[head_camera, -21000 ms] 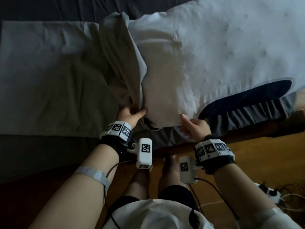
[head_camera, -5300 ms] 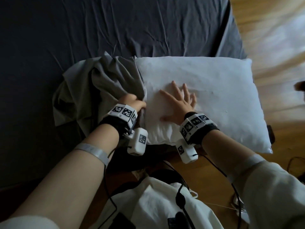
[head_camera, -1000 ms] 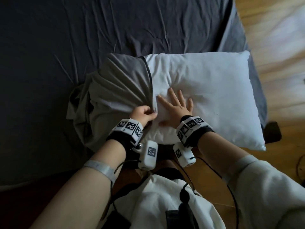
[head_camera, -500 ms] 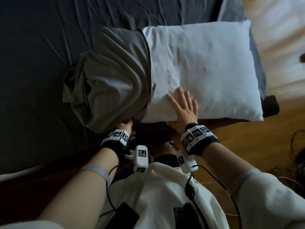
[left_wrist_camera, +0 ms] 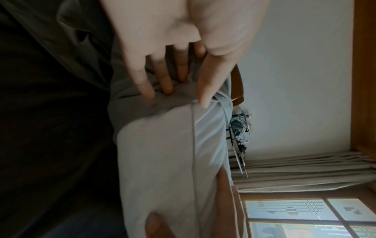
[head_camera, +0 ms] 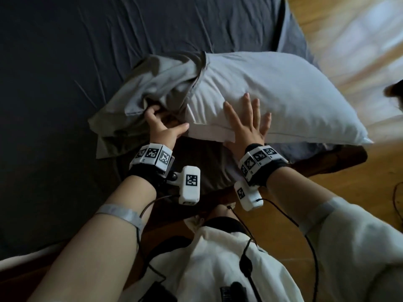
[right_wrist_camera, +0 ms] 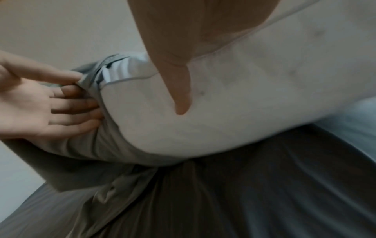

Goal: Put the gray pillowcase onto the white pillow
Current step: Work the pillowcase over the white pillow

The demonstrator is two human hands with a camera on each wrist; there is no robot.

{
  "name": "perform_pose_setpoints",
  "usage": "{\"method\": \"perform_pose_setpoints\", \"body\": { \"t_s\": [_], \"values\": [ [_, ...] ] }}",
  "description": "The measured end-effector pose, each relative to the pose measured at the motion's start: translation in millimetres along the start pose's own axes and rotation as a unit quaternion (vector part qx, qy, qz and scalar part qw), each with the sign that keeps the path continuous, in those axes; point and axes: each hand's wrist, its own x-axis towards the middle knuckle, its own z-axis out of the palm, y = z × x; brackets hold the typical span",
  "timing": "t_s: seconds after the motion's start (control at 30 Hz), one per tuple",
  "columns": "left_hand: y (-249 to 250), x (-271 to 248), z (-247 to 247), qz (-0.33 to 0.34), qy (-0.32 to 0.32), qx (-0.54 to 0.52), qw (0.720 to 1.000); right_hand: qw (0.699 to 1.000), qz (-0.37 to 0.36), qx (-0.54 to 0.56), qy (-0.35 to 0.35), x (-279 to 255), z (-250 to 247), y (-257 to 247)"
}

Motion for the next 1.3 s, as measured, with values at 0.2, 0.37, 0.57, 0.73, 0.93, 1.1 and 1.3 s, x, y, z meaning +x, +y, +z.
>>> {"method": "perform_pose_setpoints", "body": {
  "t_s": [0.2, 0.37, 0.57, 0.73, 0.93, 1.1, 1.3],
  "values": [
    [37.8, 42.3, 21.2, 0.041, 0.009, 0.035, 0.998, 0.999, -0.019, -0.005, 0.03, 68.7, -35.0, -7.9],
    [59.7, 77.9, 38.0, 0.109, 0.043, 0.139, 0.983, 1.0, -0.029, 0.002, -0.002, 112.6, -59.7, -15.2],
    [72.1, 94.1, 47.6, 0.099, 0.047, 0.276, 0.955, 0.998, -0.021, 0.059, 0.026, 146.2, -76.5, -19.8],
    [84.4, 80.2, 34.3, 0.113, 0.026, 0.211, 0.971, 0.995, -0.012, 0.072, 0.071, 137.9, -101.7, -34.0],
    [114.7, 32.7, 17.0, 0.171, 0.003, 0.107, 0.979, 0.987, -0.035, 0.121, 0.105, 88.5, -147.9, -54.1],
    [131.4, -1.5, -8.5, 0.192, 0.0, 0.081, 0.978, 0.977, -0.103, 0.125, 0.14, 47.9, -163.3, -72.2],
    [83.8, -6.5, -17.6, 0.08, -0.046, 0.185, 0.978, 0.999, -0.023, 0.025, -0.015, 28.2, -110.3, -58.9]
  ]
}}
